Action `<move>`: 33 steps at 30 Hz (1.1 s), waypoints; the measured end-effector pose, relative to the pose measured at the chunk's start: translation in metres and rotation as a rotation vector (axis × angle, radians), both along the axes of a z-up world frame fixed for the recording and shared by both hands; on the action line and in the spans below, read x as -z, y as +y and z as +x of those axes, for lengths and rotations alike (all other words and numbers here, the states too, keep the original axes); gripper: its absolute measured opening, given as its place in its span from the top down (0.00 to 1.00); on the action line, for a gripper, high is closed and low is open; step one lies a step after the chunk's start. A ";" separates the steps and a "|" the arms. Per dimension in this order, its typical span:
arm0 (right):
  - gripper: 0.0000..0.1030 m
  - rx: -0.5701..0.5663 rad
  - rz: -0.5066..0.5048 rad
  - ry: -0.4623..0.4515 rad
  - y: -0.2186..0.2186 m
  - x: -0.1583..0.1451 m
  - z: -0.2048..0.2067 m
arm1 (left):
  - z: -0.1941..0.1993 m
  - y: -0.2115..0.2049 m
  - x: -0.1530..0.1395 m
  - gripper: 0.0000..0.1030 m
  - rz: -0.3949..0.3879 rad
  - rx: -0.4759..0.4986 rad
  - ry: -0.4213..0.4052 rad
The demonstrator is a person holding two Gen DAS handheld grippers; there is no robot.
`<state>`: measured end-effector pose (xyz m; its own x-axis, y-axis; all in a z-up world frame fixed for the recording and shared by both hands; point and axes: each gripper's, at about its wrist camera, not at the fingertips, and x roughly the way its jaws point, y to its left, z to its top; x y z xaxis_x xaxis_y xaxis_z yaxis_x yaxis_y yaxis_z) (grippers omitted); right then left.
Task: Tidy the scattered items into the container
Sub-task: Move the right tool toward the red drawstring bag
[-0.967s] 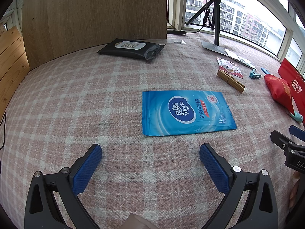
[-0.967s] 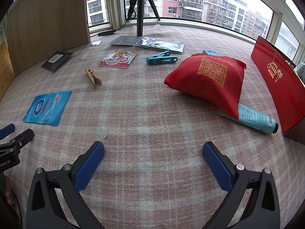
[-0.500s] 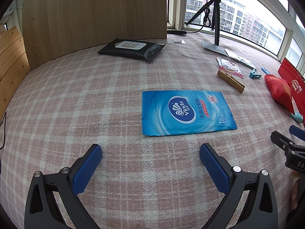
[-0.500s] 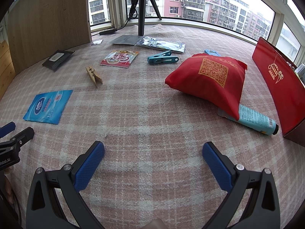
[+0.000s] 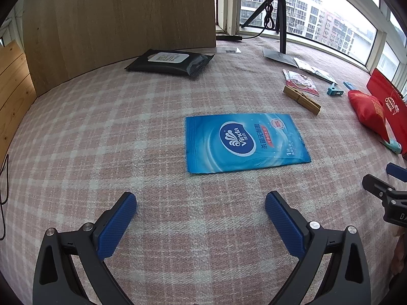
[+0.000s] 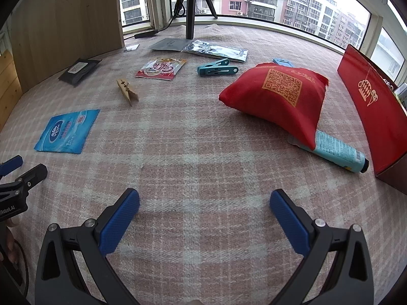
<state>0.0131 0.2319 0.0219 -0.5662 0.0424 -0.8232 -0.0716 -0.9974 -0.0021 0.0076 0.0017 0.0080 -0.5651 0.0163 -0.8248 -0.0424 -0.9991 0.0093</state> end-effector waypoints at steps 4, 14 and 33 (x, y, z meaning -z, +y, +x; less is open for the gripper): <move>0.00 0.005 -0.005 -0.006 0.002 -0.006 0.007 | 0.009 0.002 -0.011 0.05 0.003 0.013 0.006; 0.00 -0.009 -0.053 0.081 0.012 -0.054 0.028 | 0.023 -0.008 -0.060 0.06 0.038 0.032 0.067; 0.00 0.087 -0.044 0.101 0.092 -0.123 0.013 | -0.024 0.024 -0.122 0.12 0.121 0.090 0.082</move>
<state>0.0262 0.3238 0.1451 -0.6423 0.0601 -0.7641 -0.1558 -0.9863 0.0534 -0.0166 0.0258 0.1303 -0.6222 0.1665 -0.7650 -0.1356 -0.9853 -0.1042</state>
